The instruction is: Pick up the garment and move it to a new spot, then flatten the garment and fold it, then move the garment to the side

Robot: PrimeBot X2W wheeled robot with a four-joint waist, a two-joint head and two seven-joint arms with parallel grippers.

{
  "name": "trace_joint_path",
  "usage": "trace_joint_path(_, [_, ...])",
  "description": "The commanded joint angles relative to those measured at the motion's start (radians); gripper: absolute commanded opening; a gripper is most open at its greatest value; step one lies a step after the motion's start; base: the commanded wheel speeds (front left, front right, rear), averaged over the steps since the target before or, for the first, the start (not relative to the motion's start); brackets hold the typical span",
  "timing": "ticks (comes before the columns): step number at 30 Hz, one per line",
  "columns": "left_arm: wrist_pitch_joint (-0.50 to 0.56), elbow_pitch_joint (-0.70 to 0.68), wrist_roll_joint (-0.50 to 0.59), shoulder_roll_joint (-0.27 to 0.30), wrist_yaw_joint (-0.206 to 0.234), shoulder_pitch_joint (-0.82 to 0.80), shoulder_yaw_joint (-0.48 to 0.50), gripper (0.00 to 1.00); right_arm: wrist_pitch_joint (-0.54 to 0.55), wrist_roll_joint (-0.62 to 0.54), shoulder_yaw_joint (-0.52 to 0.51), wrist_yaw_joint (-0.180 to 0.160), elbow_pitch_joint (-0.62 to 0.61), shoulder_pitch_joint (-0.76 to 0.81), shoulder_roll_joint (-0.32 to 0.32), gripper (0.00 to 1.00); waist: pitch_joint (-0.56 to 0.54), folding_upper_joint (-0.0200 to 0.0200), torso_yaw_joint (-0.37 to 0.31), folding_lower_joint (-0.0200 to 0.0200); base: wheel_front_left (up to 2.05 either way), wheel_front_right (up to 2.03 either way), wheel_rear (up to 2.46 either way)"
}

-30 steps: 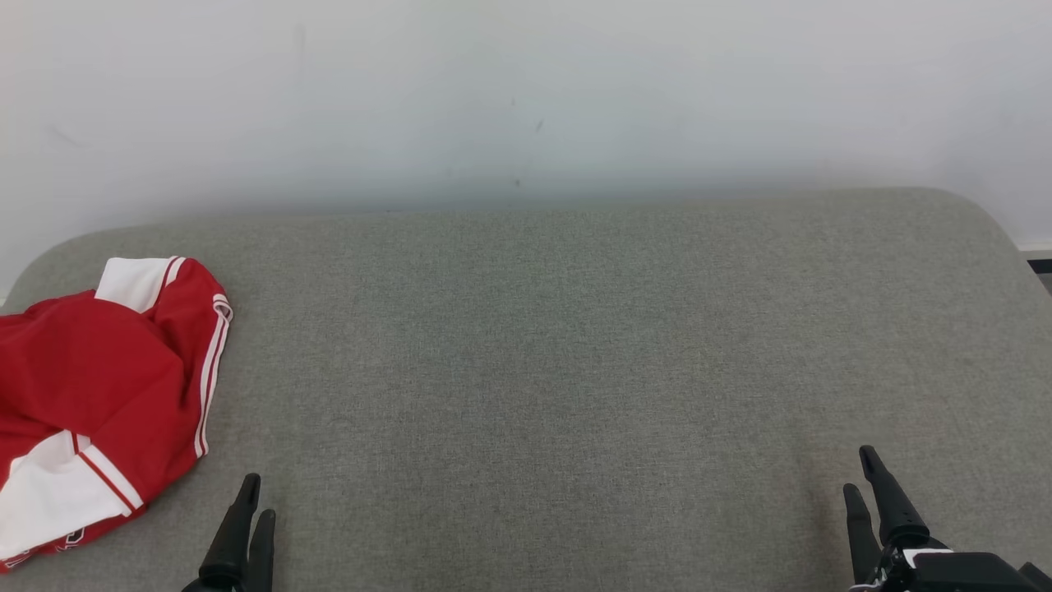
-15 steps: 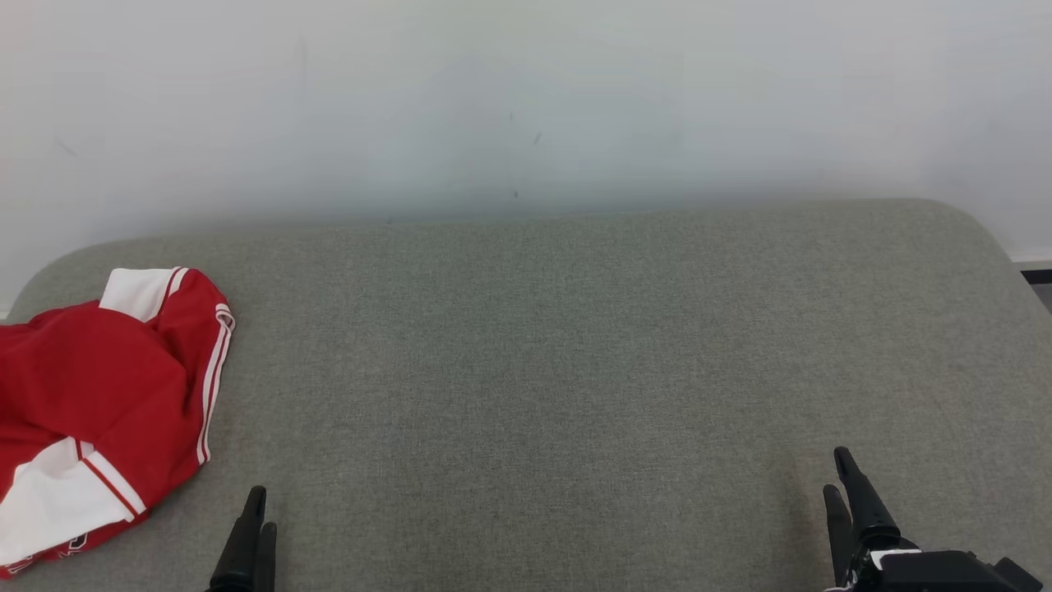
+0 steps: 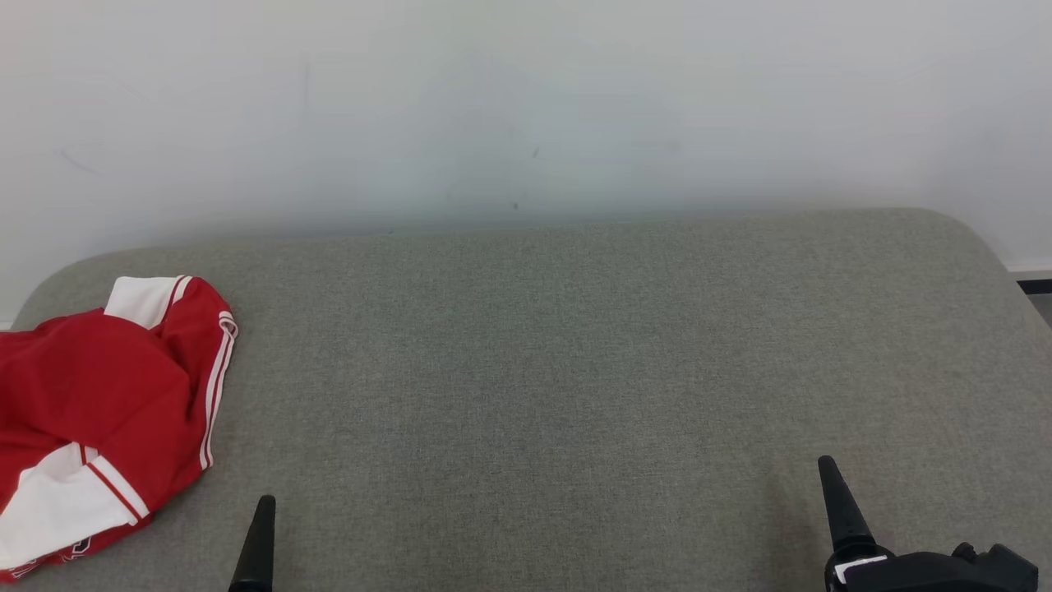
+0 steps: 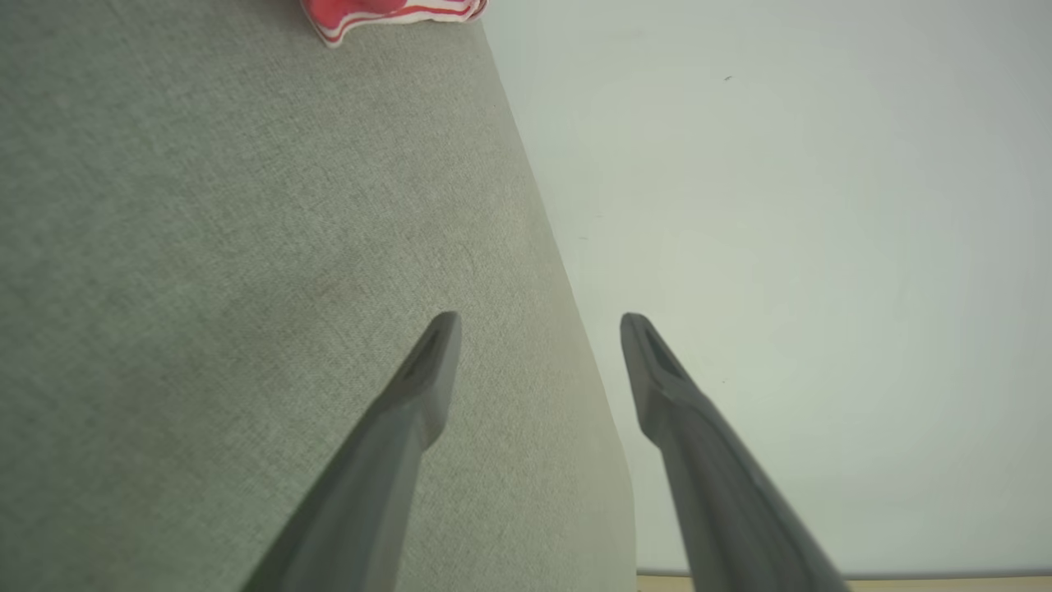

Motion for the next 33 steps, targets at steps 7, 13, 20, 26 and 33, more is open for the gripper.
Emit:
trace_joint_path(7, [-0.032,-0.033,0.166,0.007,0.009,0.007,-0.011,1.0,-0.031,-0.177,0.02,-0.001,0.008,-0.012,-0.003,1.0,-0.008,0.0,0.001,0.0,0.0,0.0,0.0])
trace_joint_path(13, [-0.052,-0.05,0.326,0.009,0.016,0.011,-0.021,1.0,-0.052,-0.31,0.023,-0.001,0.02,-0.013,-0.003,1.0,-0.01,0.0,0.001,0.0,0.0,0.0,0.0])
trace_joint_path(20, [-0.075,-0.049,0.493,0.009,0.025,0.011,-0.025,1.0,-0.074,-0.435,0.027,-0.001,0.033,-0.016,-0.004,1.0,-0.007,0.0,0.0,0.0,0.0,0.0,0.0])
trace_joint_path(26, [-0.09,-0.049,0.576,0.01,0.03,0.011,-0.027,1.0,-0.087,-0.508,0.031,-0.001,0.037,-0.021,-0.004,1.0,-0.003,0.0,-0.003,0.0,0.0,0.0,0.0])
trace_joint_path(33, [-0.111,-0.059,0.68,0.01,0.04,0.01,-0.025,1.0,-0.107,-0.605,0.037,-0.001,0.042,-0.028,-0.004,1.0,0.002,0.0,-0.005,0.0,0.0,0.0,0.0])
